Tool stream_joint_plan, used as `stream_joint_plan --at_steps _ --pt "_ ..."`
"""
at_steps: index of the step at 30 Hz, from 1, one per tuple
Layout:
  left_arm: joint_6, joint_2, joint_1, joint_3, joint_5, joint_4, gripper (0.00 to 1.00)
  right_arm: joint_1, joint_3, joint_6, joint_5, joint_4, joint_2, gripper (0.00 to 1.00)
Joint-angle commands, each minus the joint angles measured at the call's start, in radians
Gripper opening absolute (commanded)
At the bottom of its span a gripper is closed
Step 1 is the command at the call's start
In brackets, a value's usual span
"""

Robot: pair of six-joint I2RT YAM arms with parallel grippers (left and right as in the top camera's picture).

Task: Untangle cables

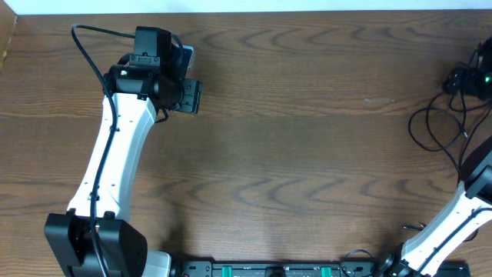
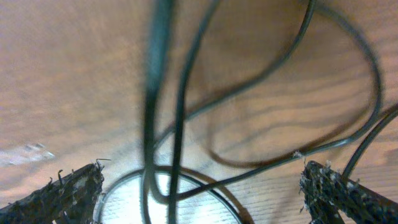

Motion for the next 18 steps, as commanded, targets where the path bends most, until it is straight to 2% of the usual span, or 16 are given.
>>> stream_joint_plan --at_steps 1,8,13,14,15,16,17,18 --pt "-0.013 -0.010 0.000 -0.006 0.001 -0.002 0.64 0.017 0.062 0.051 -0.037 0.002 -0.117 0.99" --pt "-0.013 -0.010 0.000 -0.006 0.001 -0.002 0.64 0.040 0.084 0.125 -0.042 0.000 -0.266 0.99" --pt "-0.013 -0.010 0.000 -0.006 0.001 -0.002 0.64 0.093 0.084 0.127 -0.095 -0.030 -0.362 0.99" --pt "-0.013 -0.010 0.000 -0.006 0.001 -0.002 0.65 0.109 0.084 0.127 -0.093 -0.036 -0.375 0.95" --pt "-0.013 -0.010 0.000 -0.006 0.001 -0.002 0.64 0.128 0.084 0.119 -0.092 -0.043 -0.386 0.88" --pt "-0.013 -0.010 0.000 -0.006 0.001 -0.002 0.64 0.145 0.084 0.119 -0.092 -0.052 -0.391 0.70" --pt "-0.013 -0.010 0.000 -0.006 0.001 -0.002 0.64 0.158 0.084 0.119 -0.093 -0.063 -0.393 0.44" --pt "-0.013 -0.010 0.000 -0.006 0.001 -0.002 0.64 0.175 0.084 0.119 -0.093 -0.084 -0.393 0.24"
